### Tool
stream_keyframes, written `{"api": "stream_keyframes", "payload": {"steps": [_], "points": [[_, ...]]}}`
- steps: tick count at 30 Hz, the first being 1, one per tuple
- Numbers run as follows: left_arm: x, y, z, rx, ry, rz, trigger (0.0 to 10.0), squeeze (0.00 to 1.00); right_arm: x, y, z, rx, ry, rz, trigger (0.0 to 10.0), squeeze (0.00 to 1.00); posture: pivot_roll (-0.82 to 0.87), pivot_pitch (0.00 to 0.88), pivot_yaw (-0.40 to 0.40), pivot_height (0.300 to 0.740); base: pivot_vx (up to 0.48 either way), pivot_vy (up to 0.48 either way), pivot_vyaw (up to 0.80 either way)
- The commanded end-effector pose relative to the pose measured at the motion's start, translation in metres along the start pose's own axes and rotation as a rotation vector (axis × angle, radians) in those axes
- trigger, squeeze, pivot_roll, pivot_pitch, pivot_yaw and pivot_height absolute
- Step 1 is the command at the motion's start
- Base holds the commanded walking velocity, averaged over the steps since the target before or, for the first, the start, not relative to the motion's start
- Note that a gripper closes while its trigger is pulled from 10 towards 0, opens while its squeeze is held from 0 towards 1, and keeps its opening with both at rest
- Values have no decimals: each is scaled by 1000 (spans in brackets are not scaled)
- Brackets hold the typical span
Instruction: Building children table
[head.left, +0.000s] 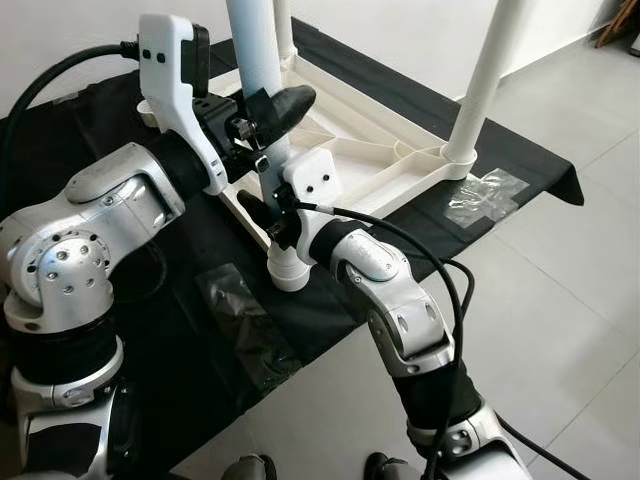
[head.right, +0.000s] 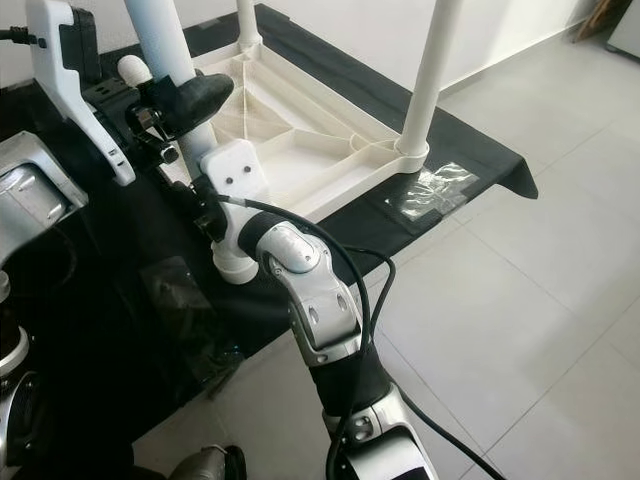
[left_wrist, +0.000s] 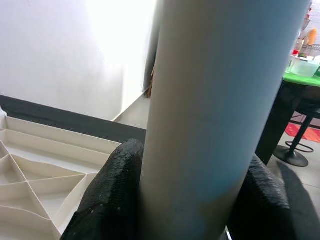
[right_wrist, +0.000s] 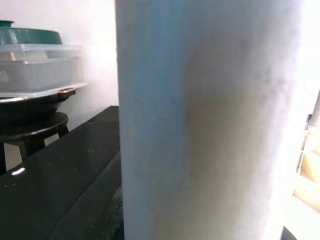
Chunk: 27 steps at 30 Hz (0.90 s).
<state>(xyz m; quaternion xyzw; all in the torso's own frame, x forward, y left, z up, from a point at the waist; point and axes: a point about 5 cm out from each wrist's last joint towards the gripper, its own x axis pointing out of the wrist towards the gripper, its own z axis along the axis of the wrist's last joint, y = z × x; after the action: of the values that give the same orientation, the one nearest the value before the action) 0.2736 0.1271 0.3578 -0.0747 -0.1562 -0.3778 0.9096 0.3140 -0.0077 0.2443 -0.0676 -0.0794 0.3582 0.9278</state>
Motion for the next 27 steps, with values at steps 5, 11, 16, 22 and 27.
{"api": "stream_keyframes", "payload": {"steps": [5, 11, 16, 22, 27], "points": [[-1, -20, 0, -11, -16, -123, 0, 0, 7, 0, -12, 43, 75, 62, 10000, 0, 83, 207, 42, 740, 0, 0, 0], [0, -19, 0, -13, -8, -122, 0, 0, 6, -4, 16, 25, -57, 340, 10000, 769, 86, 208, 43, 740, 0, 0, 0], [1, -20, 0, -12, -5, -127, 0, 0, 1, -15, 25, -14, -102, 532, 10000, 1000, 99, 216, 45, 740, 0, 0, 0], [-1, -22, 4, -11, -1, -130, 0, 0, 4, -48, 39, -165, -113, 786, 10000, 0, 132, 231, 55, 740, 0, 0, 0], [0, -23, 6, -9, 3, -135, 0, 0, 11, -61, 41, -168, -93, 834, 10000, 0, 158, 240, 57, 740, 0, 0, 0]]}}
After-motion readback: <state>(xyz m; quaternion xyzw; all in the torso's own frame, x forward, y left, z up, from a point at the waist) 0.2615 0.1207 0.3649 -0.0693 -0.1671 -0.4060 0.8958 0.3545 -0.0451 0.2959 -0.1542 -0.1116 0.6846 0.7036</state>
